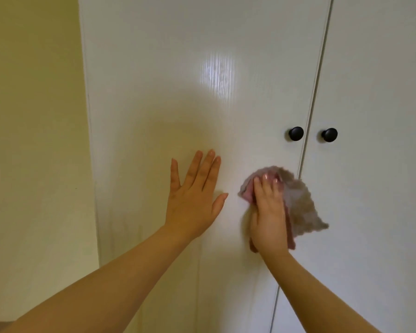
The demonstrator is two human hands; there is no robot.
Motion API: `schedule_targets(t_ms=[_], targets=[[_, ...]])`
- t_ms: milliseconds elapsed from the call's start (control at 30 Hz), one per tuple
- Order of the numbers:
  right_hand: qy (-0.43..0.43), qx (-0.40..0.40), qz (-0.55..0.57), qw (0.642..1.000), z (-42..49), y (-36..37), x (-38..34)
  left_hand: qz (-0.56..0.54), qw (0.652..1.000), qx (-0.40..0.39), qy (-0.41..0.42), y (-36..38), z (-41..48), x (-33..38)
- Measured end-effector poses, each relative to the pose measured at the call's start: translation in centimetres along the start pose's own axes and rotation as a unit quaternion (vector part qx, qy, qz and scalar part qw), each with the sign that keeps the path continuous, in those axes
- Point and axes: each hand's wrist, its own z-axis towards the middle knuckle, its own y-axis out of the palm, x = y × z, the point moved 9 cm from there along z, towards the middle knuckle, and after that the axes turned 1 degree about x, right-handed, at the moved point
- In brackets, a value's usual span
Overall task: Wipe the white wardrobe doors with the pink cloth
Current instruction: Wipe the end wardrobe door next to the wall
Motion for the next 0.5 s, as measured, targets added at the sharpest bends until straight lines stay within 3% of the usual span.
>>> schedule_targets(t_ms=[67,233,400,500], targets=[[-0.029,-0.043,-0.009,0.999,-0.9,0.7,0.5,0.010,1.000,-0.002,0.006,0.2,0.2,0.1],[0.008,0.043,0.032,0.999,7.6,-4.0,1.0,0.009,1.000,0.008,0.006,0.1,2.1,1.5],[-0.063,-0.004,-0.012,0.998,-1.7,-0.1,2.1,0.008,1.000,-0.002,0.015,0.7,1.8,2.7],[-0.089,0.021,0.014,0.996,1.7,-1.9,2.1,0.009,1.000,-0.005,0.013,1.0,1.6,2.7]])
